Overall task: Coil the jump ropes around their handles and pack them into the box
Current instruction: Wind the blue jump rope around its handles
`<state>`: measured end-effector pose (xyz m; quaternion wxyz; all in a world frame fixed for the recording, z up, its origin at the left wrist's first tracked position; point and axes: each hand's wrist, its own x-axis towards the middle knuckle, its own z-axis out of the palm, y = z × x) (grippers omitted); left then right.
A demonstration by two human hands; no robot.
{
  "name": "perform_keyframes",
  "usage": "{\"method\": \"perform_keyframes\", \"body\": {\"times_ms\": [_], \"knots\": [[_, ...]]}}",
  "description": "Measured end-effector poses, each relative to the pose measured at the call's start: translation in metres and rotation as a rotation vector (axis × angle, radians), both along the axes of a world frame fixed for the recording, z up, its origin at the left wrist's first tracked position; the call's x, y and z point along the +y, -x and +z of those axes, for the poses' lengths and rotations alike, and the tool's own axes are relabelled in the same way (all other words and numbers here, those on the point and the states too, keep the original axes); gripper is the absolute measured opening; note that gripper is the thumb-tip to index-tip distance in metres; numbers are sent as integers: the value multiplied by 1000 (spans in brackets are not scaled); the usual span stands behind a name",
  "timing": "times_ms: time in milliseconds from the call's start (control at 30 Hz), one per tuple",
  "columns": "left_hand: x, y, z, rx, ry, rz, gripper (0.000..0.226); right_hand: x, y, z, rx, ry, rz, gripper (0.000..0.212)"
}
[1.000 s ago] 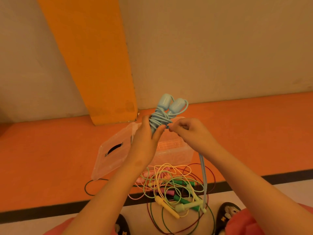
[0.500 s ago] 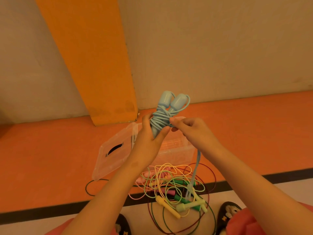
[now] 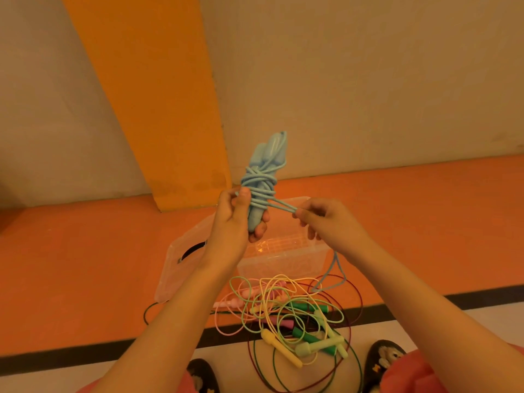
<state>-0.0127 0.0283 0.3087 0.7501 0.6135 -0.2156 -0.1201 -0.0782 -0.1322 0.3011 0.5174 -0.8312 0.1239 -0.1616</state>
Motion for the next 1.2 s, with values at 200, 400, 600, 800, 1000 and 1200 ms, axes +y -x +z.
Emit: {"method": "perform_keyframes", "body": {"times_ms": [200, 400, 600, 800, 1000, 1200], "knots": [[-2, 6, -2, 44, 6, -117, 40, 14, 3, 5, 31, -268, 224, 13], [-1, 10, 5, 87, 98, -265, 40, 18, -1, 4, -46, -318, 135, 33], [0, 10, 5, 81, 85, -324, 44, 19, 0, 2, -19, -118, 250, 32], [2, 11, 7, 84, 94, -328, 44, 11, -9, -14, -109, 270, 125, 22], [1, 17, 12, 167, 125, -373, 41, 3, -16, -14, -227, 253, 4, 24], [2, 5, 11, 86, 5, -240, 29, 4, -10, -6, -263, 249, -1, 17]]}}
